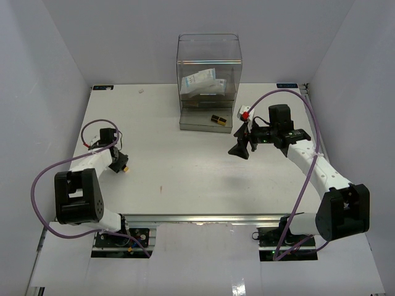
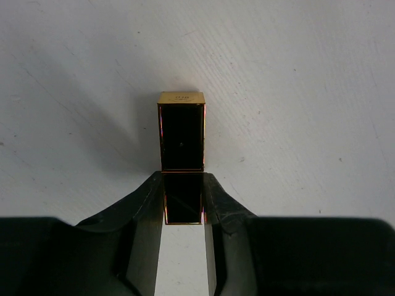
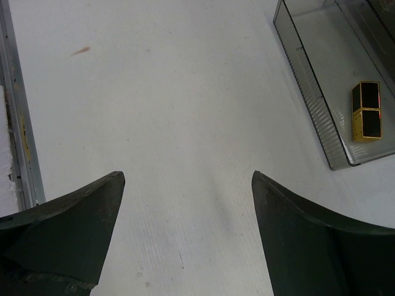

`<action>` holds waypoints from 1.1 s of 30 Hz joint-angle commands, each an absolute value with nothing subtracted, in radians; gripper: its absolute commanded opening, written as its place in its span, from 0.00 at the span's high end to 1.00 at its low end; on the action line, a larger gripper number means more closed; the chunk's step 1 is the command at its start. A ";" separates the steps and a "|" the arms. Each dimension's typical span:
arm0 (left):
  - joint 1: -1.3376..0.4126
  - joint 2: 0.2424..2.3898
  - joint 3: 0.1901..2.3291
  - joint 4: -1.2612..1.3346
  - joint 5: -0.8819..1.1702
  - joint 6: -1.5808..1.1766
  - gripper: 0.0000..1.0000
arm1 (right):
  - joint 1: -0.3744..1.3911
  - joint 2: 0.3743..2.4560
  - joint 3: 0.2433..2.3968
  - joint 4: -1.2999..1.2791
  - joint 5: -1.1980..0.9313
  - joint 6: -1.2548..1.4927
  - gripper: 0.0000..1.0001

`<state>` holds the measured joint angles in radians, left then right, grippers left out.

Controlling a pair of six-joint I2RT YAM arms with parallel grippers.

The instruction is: Organize the makeup

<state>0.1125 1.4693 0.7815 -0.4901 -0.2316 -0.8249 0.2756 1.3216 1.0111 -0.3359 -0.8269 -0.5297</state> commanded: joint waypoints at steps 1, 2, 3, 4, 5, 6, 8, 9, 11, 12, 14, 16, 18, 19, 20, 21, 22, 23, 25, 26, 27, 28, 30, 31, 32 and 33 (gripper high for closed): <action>0.119 1.392 0.800 -0.416 -0.089 -0.778 0.70 | 0.276 1.317 1.005 -0.322 -0.821 -0.540 0.10; 0.116 1.377 0.800 -0.401 -0.032 -0.750 0.72 | 0.276 1.318 1.005 -0.322 -0.820 -0.541 0.10; 0.112 1.363 0.802 -0.387 0.032 -0.717 0.73 | 0.276 1.319 1.005 -0.321 -0.818 -0.542 0.10; 0.110 1.350 0.803 -0.366 0.118 -0.657 0.74 | 0.275 1.320 1.005 -0.322 -0.815 -0.542 0.10; 0.107 1.332 0.797 -0.331 0.214 -0.614 0.76 | 0.275 1.322 1.005 -0.322 -0.812 -0.543 0.10; 0.100 1.308 0.782 -0.279 0.323 -0.595 0.78 | 0.275 1.324 1.005 -0.322 -0.808 -0.545 0.10; 0.064 1.275 0.765 -0.195 0.460 -0.564 0.91 | 0.273 1.325 1.005 -0.321 -0.800 -0.546 0.10; 0.029 1.274 0.778 -0.185 0.463 -0.558 0.94 | 0.271 1.326 1.005 -0.322 -0.797 -0.547 0.10; -0.054 1.285 0.808 -0.172 0.448 -0.548 0.96 | 0.265 1.329 1.005 -0.321 -0.795 -0.548 0.10; -0.117 1.304 0.841 -0.165 0.423 -0.549 0.96 | 0.264 1.330 1.005 -0.321 -0.795 -0.548 0.10; -0.193 1.348 0.891 -0.142 0.408 -0.563 0.95 | 0.256 1.333 1.005 -0.321 -0.793 -0.548 0.10; -0.252 1.407 0.950 -0.127 0.393 -0.579 0.94 | 0.247 1.335 1.003 -0.320 -0.792 -0.548 0.10; -0.299 1.476 1.013 -0.114 0.365 -0.604 0.94 | 0.236 1.336 1.001 -0.317 -0.792 -0.547 0.10; -0.314 1.507 1.037 -0.103 0.343 -0.633 0.95 | 0.232 1.335 1.001 -0.317 -0.792 -0.547 0.10; -0.329 1.538 1.060 -0.090 0.322 -0.665 0.95 | 0.227 1.335 1.000 -0.316 -0.793 -0.546 0.10; -0.340 1.565 1.073 -0.053 0.308 -0.724 0.95 | 0.224 1.335 0.998 -0.315 -0.793 -0.546 0.10; -0.348 1.588 1.085 -0.029 0.292 -0.769 0.95 | 0.223 1.335 0.997 -0.313 -0.792 -0.546 0.10; -0.356 1.609 1.097 -0.008 0.276 -0.809 0.94 | 0.221 1.335 0.997 -0.311 -0.792 -0.546 0.10; -0.382 1.664 1.140 0.058 0.229 -0.910 0.92 | 0.213 1.333 0.996 -0.311 -0.792 -0.544 0.10; -0.391 1.700 1.173 0.066 0.216 -0.944 0.92 | 0.210 1.333 0.995 -0.310 -0.792 -0.543 0.10; -0.400 1.734 1.209 0.068 0.200 -0.979 0.91 | 0.207 1.333 0.994 -0.308 -0.792 -0.543 0.10; -0.419 1.764 1.244 0.069 0.171 -1.002 0.89 | 0.205 1.332 0.994 -0.308 -0.792 -0.543 0.10; -0.434 1.802 1.291 0.069 0.138 -1.030 0.85 | 0.198 1.330 0.994 -0.308 -0.791 -0.544 0.10; -0.447 1.818 1.311 0.069 0.104 -1.045 0.82 | 0.194 1.329 0.994 -0.308 -0.790 -0.544 0.10; -0.455 1.833 1.330 0.073 0.074 -1.052 0.80 | 0.191 1.326 0.993 -0.308 -0.789 -0.545 0.10; -0.461 1.847 1.349 0.077 0.048 -1.061 0.78 | 0.188 1.323 0.992 -0.307 -0.789 -0.545 0.10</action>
<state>-0.4244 1.8399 1.2522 0.0180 0.1826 -0.9555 0.2036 1.3327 0.9993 -0.3347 -0.7841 -0.5346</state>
